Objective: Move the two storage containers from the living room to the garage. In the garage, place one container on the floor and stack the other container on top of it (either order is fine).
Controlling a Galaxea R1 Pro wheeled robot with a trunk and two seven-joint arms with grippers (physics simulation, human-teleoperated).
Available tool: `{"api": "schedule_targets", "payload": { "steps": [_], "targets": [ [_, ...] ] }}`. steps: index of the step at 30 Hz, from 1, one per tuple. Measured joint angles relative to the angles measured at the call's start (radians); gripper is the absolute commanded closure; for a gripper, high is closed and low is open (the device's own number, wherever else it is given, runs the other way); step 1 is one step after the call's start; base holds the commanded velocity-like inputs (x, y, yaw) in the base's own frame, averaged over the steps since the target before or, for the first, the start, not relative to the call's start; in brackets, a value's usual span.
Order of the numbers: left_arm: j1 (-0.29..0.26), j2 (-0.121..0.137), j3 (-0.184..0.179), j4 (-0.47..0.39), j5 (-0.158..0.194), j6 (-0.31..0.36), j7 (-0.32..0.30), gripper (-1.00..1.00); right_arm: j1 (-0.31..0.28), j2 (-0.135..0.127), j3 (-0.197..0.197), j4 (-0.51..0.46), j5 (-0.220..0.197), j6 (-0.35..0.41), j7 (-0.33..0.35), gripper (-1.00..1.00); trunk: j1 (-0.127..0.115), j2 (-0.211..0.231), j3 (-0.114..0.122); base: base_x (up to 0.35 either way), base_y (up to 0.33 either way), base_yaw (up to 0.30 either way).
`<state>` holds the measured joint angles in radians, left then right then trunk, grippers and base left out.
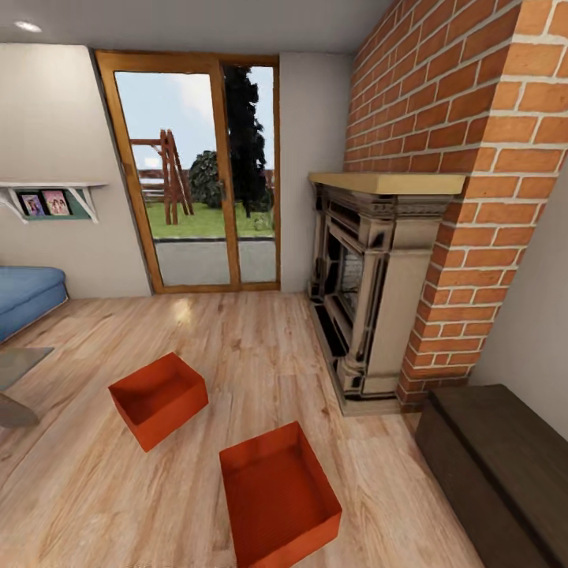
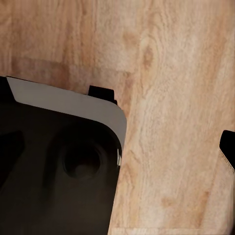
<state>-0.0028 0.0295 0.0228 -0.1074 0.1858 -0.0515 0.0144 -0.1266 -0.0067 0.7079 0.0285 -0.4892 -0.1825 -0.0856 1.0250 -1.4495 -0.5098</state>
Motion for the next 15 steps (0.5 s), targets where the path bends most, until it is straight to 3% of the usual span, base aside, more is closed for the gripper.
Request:
{"api": "schedule_targets", "payload": {
  "steps": [11, 15],
  "targets": [
    [0.0, 0.0, 0.0, 0.0, 0.0, 0.0, 0.0, -1.0, 0.0, 0.0, 0.0, 0.0, 0.0, 0.0, 0.0, -1.0, 0.0, 0.0, 0.0, 0.0, 0.0, 0.268],
    [0.0, 0.0, 0.0, 0.0, 0.0, 0.0, 0.0, -1.0, 0.0, -0.001, 0.0, 0.0, 0.0, 0.001, 0.0, -1.0, 0.0, 0.0, 0.0, 0.0, -0.015, 0.115]
  ]
}}
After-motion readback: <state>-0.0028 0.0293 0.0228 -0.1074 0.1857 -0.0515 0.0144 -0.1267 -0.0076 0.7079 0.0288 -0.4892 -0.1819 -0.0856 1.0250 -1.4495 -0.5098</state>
